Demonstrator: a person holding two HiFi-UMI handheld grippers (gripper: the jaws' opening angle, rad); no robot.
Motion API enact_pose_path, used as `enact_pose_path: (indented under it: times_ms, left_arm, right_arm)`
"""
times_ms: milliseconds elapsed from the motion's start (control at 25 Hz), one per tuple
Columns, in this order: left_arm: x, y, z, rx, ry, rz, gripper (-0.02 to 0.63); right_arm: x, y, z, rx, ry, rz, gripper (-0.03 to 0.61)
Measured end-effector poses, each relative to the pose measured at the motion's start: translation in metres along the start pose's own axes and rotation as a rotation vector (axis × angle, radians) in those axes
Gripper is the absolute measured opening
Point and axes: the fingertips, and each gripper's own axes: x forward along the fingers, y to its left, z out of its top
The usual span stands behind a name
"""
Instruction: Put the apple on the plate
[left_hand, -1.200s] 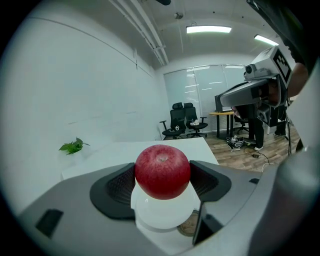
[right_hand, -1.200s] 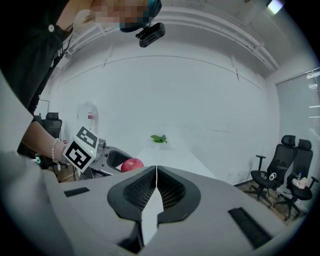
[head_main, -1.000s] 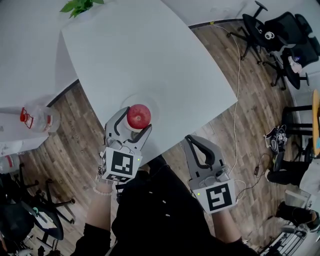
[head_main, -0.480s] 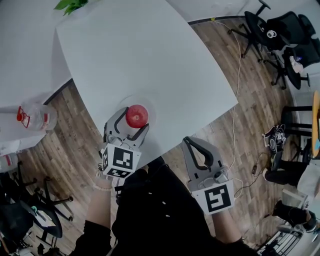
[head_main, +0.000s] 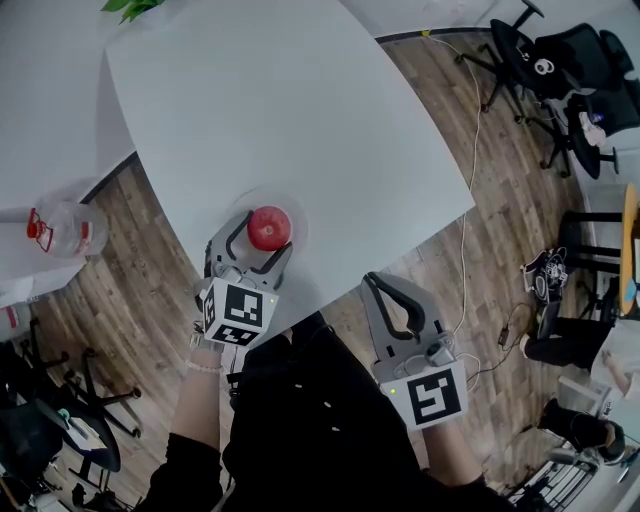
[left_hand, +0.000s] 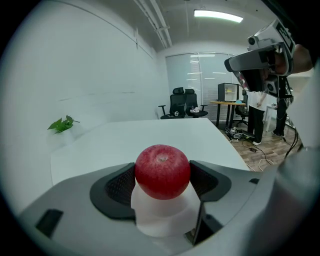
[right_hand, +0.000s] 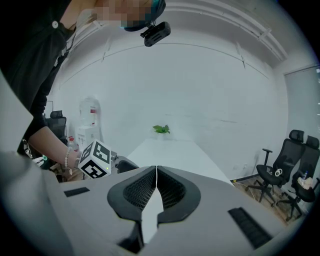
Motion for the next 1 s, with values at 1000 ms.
enact_pose_path:
  times_ms: [1000]
  left_arm:
    - [0.0, -0.006, -0.015, -0.08, 0.007, -0.037, 0.354]
  right_arm:
    - [0.001, 0.012, 0.0, 0.002, 0.01, 0.012, 0.043]
